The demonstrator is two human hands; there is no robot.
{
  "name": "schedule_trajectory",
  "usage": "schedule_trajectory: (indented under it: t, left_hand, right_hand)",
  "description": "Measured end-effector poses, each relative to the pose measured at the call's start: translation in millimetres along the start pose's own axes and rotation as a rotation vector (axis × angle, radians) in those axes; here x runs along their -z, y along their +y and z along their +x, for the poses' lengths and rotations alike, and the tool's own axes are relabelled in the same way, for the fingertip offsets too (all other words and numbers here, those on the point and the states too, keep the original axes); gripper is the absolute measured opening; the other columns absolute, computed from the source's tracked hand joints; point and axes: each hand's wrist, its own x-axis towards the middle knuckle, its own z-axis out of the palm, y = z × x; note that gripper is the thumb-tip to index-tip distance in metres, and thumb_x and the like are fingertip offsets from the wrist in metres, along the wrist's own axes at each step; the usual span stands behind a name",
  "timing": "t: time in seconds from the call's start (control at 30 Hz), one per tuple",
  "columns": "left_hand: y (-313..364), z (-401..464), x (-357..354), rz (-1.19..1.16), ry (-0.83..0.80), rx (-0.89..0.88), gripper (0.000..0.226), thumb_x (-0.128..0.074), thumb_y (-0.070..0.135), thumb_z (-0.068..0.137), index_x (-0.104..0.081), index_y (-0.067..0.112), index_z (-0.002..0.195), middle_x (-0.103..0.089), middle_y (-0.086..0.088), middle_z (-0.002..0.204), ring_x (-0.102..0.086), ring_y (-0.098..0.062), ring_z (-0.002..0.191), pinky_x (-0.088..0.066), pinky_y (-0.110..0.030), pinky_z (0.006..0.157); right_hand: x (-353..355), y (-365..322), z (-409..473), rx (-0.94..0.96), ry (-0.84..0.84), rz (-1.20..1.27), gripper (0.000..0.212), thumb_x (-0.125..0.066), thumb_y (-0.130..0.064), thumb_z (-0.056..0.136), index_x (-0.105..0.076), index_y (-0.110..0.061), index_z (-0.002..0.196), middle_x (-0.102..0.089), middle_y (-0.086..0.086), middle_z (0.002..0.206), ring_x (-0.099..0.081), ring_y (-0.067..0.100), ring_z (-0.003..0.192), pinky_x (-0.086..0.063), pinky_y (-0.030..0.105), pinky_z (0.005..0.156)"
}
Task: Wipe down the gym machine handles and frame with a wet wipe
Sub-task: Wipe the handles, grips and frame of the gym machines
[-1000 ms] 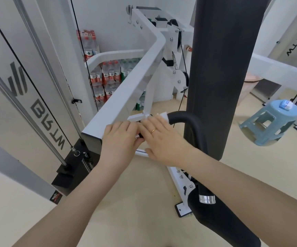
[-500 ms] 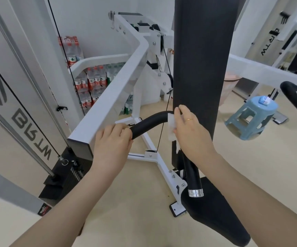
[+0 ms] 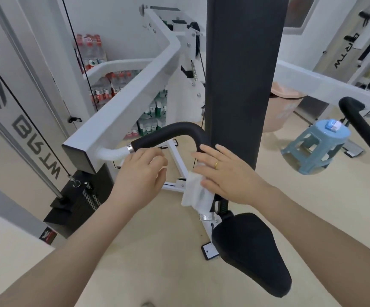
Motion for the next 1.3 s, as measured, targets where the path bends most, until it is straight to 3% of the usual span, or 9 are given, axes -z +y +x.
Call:
schedule_trajectory:
  t: [0.17,0.23,0.47,0.63,0.73,0.93,1.1,1.2,1.3]
  left_hand:
    - [33.4,-16.7,0.7,-0.07,0.005,0.072,0.023,-0.045,0.022,0.082,-0.063,0.009,0.086,-0.063,-0.003,0.094,-0.055,-0.017,0.076,-0.038,-0.025,0.065]
    - [46.0,-25.7,0.4,-0.113,0.01,0.14,0.024,-0.045,0.023,0.083,-0.063,0.008,0.087,-0.062,-0.002,0.095,-0.057,-0.017,0.072,-0.046,-0.029,0.06]
    - [92.6,-70.1,9.7,-0.155,0.08,0.408,0.032,-0.041,0.031,0.084,-0.064,0.012,0.093,-0.059,0.004,0.101,-0.06,-0.015,0.078,-0.052,-0.034,0.067]
    - [129.6,-91.7,17.0,-0.147,0.076,0.538,0.038,-0.035,0.038,0.082,-0.062,0.015,0.096,-0.057,0.007,0.101,-0.05,-0.001,0.08,-0.051,-0.032,0.067]
    - [149.0,-90.1,19.4,-0.148,0.079,0.547,0.025,-0.046,0.026,0.088,-0.06,0.013,0.103,-0.054,0.009,0.101,-0.05,0.0,0.077,-0.051,-0.034,0.07]
    - [210.9,-89.8,22.4,-0.402,-0.012,0.568,0.022,-0.05,0.021,0.092,-0.058,0.016,0.112,-0.06,0.009,0.099,-0.054,0.0,0.09,-0.043,-0.01,0.075]
    - [272.8,-103.1,15.5,-0.722,-0.096,0.669,0.025,-0.057,0.037,0.088,-0.055,0.026,0.109,-0.061,0.014,0.097,-0.057,0.004,0.09,-0.043,-0.011,0.075]
    - [308.0,-109.6,7.7,-0.872,-0.118,0.755,0.021,-0.064,0.031,0.083,-0.056,0.025,0.102,-0.063,0.012,0.082,-0.058,0.005,0.073,-0.041,-0.007,0.063]
    - [340.5,-104.8,-2.0,-0.962,-0.136,0.788,0.024,-0.068,0.021,0.082,-0.057,0.024,0.102,-0.066,0.002,0.08,-0.059,-0.005,0.07,-0.045,-0.019,0.065]
  right_hand:
    - [-17.5,-18.5,-30.1,0.284,0.09,0.092,0.046,-0.019,-0.036,0.101,-0.059,-0.018,0.115,-0.051,0.008,0.136,-0.041,0.028,0.131,-0.026,0.04,0.112]
    - [-19.8,-4.6,-28.3,0.408,0.136,0.073,0.037,-0.028,-0.034,0.1,-0.057,-0.019,0.118,-0.053,0.008,0.134,-0.045,0.027,0.129,-0.025,0.038,0.111]
    - [-28.9,5.9,-1.1,0.205,0.346,0.265,0.038,-0.036,-0.02,0.093,-0.062,-0.007,0.117,-0.058,0.011,0.128,-0.049,0.031,0.125,-0.04,0.042,0.105]
    - [-47.7,-31.9,-47.8,0.389,0.307,0.475,0.033,-0.045,-0.01,0.091,-0.06,-0.001,0.118,-0.058,0.015,0.127,-0.047,0.034,0.125,-0.035,0.044,0.106]
    - [-44.5,-35.3,-71.4,0.527,0.252,0.464,0.028,-0.058,-0.008,0.085,-0.064,-0.005,0.112,-0.064,0.01,0.12,-0.046,0.024,0.121,-0.032,0.027,0.109]
    - [-11.4,-29.3,-146.5,0.19,0.339,0.625,0.033,-0.039,-0.031,0.097,-0.061,-0.018,0.117,-0.066,0.006,0.097,-0.063,0.024,0.079,-0.056,0.037,0.06]
    - [4.0,-44.4,-216.1,0.009,0.383,0.894,0.034,-0.043,-0.03,0.094,-0.064,-0.014,0.116,-0.061,0.003,0.097,-0.058,0.015,0.085,-0.05,0.025,0.074]
    - [12.6,-47.6,-255.7,-0.138,0.315,1.079,0.032,-0.049,-0.017,0.088,-0.059,-0.018,0.118,-0.053,-0.007,0.105,-0.051,0.005,0.093,-0.041,0.011,0.08]
    - [20.7,-38.4,-292.6,-0.256,0.21,1.219,0.04,-0.053,-0.005,0.088,-0.05,-0.021,0.124,-0.05,-0.02,0.109,-0.046,-0.009,0.102,-0.035,0.004,0.085]
